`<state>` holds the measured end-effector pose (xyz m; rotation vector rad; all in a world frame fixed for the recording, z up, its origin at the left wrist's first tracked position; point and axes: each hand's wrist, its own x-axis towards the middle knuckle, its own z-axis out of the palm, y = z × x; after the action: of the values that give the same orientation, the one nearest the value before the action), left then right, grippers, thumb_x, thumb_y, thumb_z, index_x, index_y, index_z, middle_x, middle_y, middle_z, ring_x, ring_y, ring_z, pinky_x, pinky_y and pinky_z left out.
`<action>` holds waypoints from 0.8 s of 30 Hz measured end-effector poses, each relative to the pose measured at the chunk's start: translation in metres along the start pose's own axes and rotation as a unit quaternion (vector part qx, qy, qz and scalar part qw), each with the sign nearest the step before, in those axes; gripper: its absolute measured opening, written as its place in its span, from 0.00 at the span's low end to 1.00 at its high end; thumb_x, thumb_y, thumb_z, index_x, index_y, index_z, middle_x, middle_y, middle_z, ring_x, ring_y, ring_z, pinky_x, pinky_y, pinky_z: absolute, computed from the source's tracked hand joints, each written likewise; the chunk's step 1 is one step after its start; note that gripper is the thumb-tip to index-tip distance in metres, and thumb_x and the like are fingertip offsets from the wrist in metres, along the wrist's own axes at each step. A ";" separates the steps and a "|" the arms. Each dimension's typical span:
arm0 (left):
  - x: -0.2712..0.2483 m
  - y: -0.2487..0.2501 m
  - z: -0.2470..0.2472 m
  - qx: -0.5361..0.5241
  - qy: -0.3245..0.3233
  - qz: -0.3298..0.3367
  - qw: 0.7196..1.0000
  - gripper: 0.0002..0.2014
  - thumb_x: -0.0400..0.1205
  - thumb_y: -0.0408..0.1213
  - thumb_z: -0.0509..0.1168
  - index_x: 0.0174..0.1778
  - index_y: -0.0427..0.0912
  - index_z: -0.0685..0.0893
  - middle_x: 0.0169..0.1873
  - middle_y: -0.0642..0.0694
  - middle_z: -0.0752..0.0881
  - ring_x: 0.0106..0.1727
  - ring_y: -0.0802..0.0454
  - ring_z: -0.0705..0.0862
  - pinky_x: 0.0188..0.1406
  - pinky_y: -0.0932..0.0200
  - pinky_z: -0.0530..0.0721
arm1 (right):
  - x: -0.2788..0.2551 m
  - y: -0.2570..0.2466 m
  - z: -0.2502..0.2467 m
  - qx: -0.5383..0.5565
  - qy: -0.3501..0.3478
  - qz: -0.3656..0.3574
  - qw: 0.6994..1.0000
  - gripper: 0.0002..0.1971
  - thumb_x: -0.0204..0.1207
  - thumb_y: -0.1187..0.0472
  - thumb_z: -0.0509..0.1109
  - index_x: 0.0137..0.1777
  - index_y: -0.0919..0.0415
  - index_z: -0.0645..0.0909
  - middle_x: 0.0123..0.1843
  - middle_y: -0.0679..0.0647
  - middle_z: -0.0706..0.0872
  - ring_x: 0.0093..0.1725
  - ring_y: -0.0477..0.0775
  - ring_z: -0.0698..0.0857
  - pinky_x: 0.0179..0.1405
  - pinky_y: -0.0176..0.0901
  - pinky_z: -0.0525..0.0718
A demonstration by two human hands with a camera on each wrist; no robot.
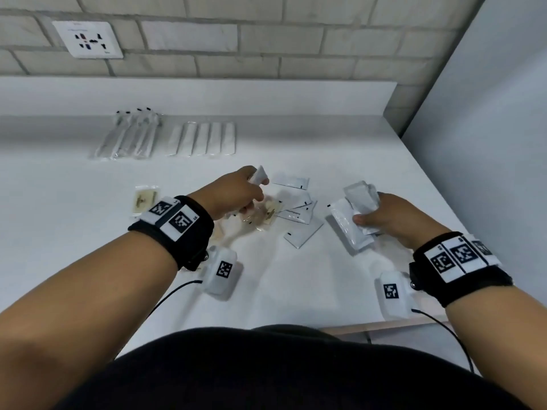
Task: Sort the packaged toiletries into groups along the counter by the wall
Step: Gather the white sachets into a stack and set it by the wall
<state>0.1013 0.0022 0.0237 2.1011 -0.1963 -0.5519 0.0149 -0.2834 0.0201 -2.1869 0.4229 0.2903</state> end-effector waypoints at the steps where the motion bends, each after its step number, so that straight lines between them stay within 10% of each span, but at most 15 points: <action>1: 0.005 0.005 0.008 0.052 0.004 0.019 0.998 0.11 0.78 0.36 0.66 0.55 0.49 0.81 0.37 0.48 0.84 0.32 0.51 0.80 0.28 0.61 0.75 | 0.003 0.005 -0.003 0.004 -0.003 0.006 1.000 0.15 0.72 0.68 0.76 0.58 0.65 0.82 0.51 0.60 0.87 0.51 0.64 0.87 0.45 0.47 0.82; 8: 0.034 0.027 0.055 0.332 -0.076 0.078 0.937 0.12 0.81 0.47 0.64 0.56 0.44 0.82 0.51 0.50 0.85 0.50 0.49 0.82 0.44 0.58 0.76 | 0.027 0.029 -0.005 -0.020 -0.036 0.053 0.998 0.25 0.53 0.57 0.79 0.51 0.67 0.85 0.51 0.68 0.89 0.52 0.69 0.88 0.53 0.55 0.84; 14: 0.046 0.025 0.036 0.478 0.001 -0.023 0.878 0.16 0.84 0.44 0.57 0.56 0.37 0.83 0.49 0.43 0.86 0.51 0.44 0.84 0.50 0.53 0.82 | 0.037 0.030 -0.010 -0.022 -0.081 0.064 0.994 0.18 0.62 0.62 0.80 0.49 0.71 0.83 0.40 0.63 0.86 0.40 0.62 0.85 0.43 0.52 0.81; 19: 0.055 0.019 0.049 0.388 0.010 0.051 0.920 0.22 0.75 0.50 0.71 0.63 0.46 0.80 0.57 0.46 0.79 0.55 0.44 0.82 0.54 0.52 0.81 | 0.042 0.028 -0.009 -0.007 -0.092 0.072 0.993 0.10 0.67 0.65 0.80 0.44 0.66 0.82 0.36 0.59 0.82 0.35 0.60 0.81 0.35 0.45 0.78; 24: 0.055 0.010 0.051 0.417 -0.013 0.071 0.906 0.25 0.73 0.45 0.73 0.66 0.48 0.78 0.61 0.48 0.79 0.60 0.47 0.80 0.56 0.55 0.78 | 0.045 0.032 -0.013 0.068 -0.099 0.085 0.989 0.08 0.69 0.67 0.79 0.45 0.63 0.82 0.41 0.56 0.83 0.39 0.55 0.83 0.34 0.43 0.82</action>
<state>0.1274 -0.0609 -0.0094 2.8710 -0.6975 -0.4432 0.0446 -0.3205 -0.0109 -1.9697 0.5027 0.5518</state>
